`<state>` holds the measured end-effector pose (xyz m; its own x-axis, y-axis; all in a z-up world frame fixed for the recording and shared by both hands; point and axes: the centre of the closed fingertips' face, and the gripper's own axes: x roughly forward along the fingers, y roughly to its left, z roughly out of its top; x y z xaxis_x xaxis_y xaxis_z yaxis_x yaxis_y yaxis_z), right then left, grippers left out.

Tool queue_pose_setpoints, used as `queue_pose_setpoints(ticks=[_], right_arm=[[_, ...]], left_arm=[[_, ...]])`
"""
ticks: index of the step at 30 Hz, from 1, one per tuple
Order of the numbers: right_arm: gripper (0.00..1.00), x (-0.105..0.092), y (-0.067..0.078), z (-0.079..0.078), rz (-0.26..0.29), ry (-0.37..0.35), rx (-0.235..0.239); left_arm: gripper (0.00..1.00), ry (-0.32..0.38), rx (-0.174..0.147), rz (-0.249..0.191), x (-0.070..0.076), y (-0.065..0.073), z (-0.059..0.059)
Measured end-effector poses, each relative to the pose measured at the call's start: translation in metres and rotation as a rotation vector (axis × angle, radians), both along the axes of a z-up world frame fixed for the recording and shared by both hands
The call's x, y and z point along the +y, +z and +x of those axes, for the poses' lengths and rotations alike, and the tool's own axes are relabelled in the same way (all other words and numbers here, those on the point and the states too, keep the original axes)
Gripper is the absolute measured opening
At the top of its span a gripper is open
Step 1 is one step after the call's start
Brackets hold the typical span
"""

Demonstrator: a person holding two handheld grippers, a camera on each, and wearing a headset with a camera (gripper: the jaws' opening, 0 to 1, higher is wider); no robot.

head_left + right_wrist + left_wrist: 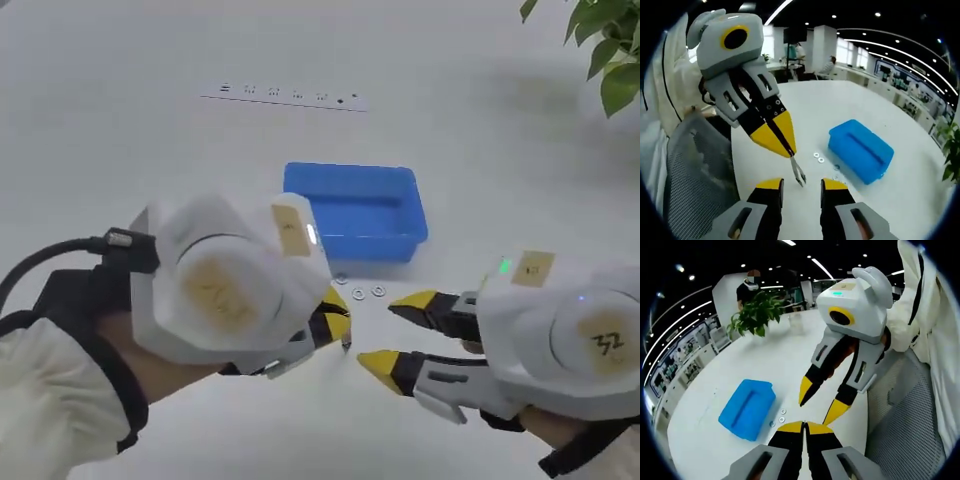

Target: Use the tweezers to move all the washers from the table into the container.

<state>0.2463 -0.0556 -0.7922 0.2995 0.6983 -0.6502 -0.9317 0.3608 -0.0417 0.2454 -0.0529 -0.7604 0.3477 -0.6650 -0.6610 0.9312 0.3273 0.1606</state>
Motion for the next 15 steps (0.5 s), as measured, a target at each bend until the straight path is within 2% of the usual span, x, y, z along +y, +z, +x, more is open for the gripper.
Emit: queue_pose_setpoints(ticks=[3,7,10,12,15], right_arm=[[0.2,0.014,0.005,-0.004,0.0,0.067,-0.025],[0.17,0.028,0.011,-0.01,0.007,0.143,-0.045],[0.14,0.035,0.017,-0.014,0.007,0.191,-0.07],[0.1,0.039,0.021,-0.017,0.014,0.213,-0.079],[0.04,0.041,0.026,-0.018,0.015,0.233,-0.099]], left_arm=[[0.0,-0.032,-0.019,0.03,0.003,0.007,-0.004],[0.0,-0.08,-0.011,0.024,0.003,0.02,-0.011],[0.0,-0.13,-0.025,0.035,0.004,0.03,-0.017],[0.0,-0.156,-0.032,0.031,0.004,0.035,-0.02],[0.0,-0.178,-0.026,0.026,0.004,0.04,-0.024]])
